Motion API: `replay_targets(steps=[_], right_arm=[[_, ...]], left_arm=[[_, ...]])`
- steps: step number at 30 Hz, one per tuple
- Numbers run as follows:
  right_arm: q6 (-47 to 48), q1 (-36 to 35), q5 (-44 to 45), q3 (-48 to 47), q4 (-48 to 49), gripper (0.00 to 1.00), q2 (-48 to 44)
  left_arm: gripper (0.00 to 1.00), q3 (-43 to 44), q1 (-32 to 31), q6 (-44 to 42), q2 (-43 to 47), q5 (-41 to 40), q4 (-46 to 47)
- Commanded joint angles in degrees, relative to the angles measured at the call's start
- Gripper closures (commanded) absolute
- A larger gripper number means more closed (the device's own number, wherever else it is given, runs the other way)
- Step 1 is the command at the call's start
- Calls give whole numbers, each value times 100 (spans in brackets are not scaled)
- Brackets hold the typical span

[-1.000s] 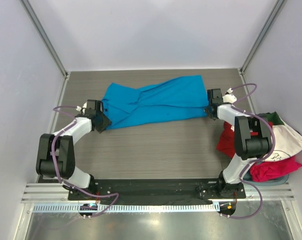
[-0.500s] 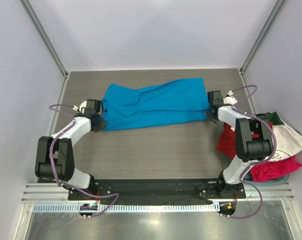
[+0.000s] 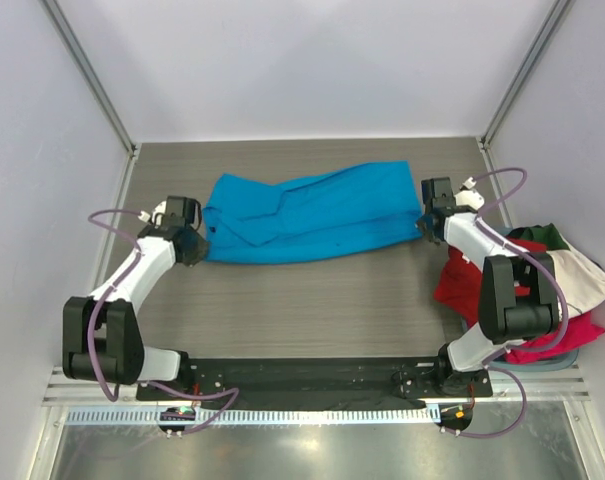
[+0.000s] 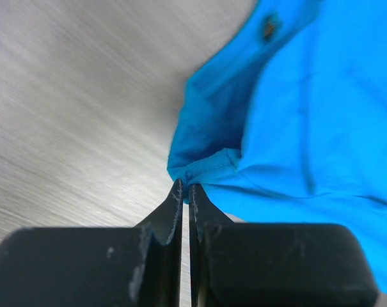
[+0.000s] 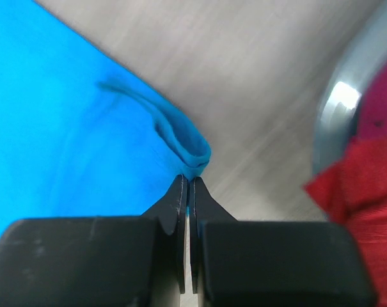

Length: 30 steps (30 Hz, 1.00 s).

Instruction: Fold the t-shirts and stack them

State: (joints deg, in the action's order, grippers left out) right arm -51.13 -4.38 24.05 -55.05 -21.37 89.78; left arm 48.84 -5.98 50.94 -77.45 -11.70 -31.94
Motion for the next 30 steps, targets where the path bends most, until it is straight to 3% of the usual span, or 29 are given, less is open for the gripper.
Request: replay_targets(steps=[1,5,16,22,27,28,29,30], right_arm=[[-11,34,109,-945,-289,99,-30],[51,34,187,-1307,-561,99,-232],[-380,43,301,582,-456,99,-513],[-301,43,434,741,-430,99,-909],[-353,43,425,1039,-412,89,-1076],[-371,43,442,1083,-421,84,-1172],[-388,34,460,1136,-412,69,-1225],[-389,43,495,1224,-421,66,-1313]], left_arm=[[100,941,26,83,-86,10,-530],[100,1304,18,109,299,19,-682],[100,-1278,0,215,1012,467,-164],[100,-1632,-9,259,1566,450,-154],[99,-1781,-17,224,1601,502,-172],[99,-1807,-26,206,1601,502,-181],[98,-1816,-18,206,1645,502,-198],[96,-1834,-26,197,1671,485,-242]])
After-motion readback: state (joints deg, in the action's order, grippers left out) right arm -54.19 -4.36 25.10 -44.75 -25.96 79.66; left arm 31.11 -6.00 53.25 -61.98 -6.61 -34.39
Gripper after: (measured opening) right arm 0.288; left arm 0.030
